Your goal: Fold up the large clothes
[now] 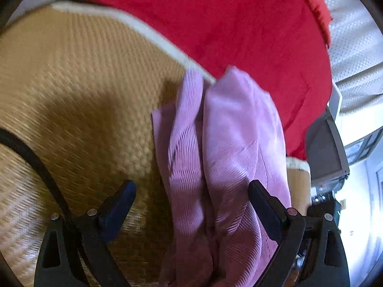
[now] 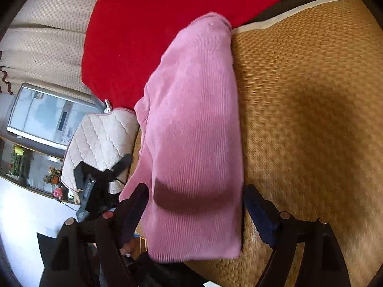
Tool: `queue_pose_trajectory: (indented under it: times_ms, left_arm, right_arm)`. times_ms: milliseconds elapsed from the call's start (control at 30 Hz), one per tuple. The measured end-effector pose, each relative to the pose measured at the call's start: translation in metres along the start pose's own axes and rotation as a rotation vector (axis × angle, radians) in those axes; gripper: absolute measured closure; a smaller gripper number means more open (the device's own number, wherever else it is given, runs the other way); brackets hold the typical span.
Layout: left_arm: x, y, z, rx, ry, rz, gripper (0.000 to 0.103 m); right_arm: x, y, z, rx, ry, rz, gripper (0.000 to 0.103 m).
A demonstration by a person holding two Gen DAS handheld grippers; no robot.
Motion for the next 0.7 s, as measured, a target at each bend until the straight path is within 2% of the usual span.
queue_pose_trajectory:
  times_ms: [67, 167, 200, 233, 267, 300, 333, 400, 533, 700]
  left_arm:
    - [-0.007, 0.008, -0.013, 0.048, -0.015, -0.052, 0.008]
    - [-0.014, 0.014, -0.021, 0.043, -0.062, -0.126, 0.010]
    - [-0.017, 0.014, -0.022, 0.037, -0.072, -0.147, 0.029]
    - [-0.022, 0.017, -0.027, 0.066, -0.007, -0.145, 0.044]
    - [-0.026, 0.018, -0.030, 0.071, 0.021, -0.125, 0.049]
    - [-0.032, 0.018, -0.028, 0.050, 0.010, -0.146, 0.053]
    - [-0.040, 0.020, -0.027, 0.035, 0.003, -0.167, 0.056]
    - [-0.058, 0.024, -0.022, 0.009, -0.002, -0.192, 0.064]
    - [-0.099, 0.024, -0.012, -0.055, 0.036, -0.222, 0.066]
    - [-0.166, 0.017, -0.021, -0.122, 0.061, -0.294, 0.066]
  right_arm:
    - [-0.001, -0.005, -0.015, 0.038, 0.011, 0.006, 0.016]
    - [-0.003, -0.010, -0.021, 0.039, 0.013, 0.024, 0.015]
    - [-0.002, -0.010, -0.019, 0.035, 0.028, 0.054, 0.018]
    - [0.004, -0.009, -0.021, 0.025, 0.052, 0.089, 0.027]
    - [0.007, -0.007, -0.018, 0.018, 0.074, 0.124, 0.032]
    - [0.010, -0.006, -0.014, 0.015, 0.081, 0.146, 0.047]
    - [0.014, -0.005, -0.010, 0.011, 0.082, 0.171, 0.054]
    - [0.028, -0.002, 0.001, -0.002, 0.120, 0.247, 0.057]
    - [0.041, -0.005, 0.035, -0.048, 0.131, 0.320, 0.058]
    - [0.043, -0.025, 0.105, -0.142, 0.123, 0.362, 0.058]
Point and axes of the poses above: each gripper's, at about its wrist camera, not at the fingertips, and z roughly against the way its jaws point, x to its left, y to its underside, the point moved 5 cm from there along -z, roughly the way its jaws point, and after that the axes turned 6 degrees about -z, right-handed, at the moved point
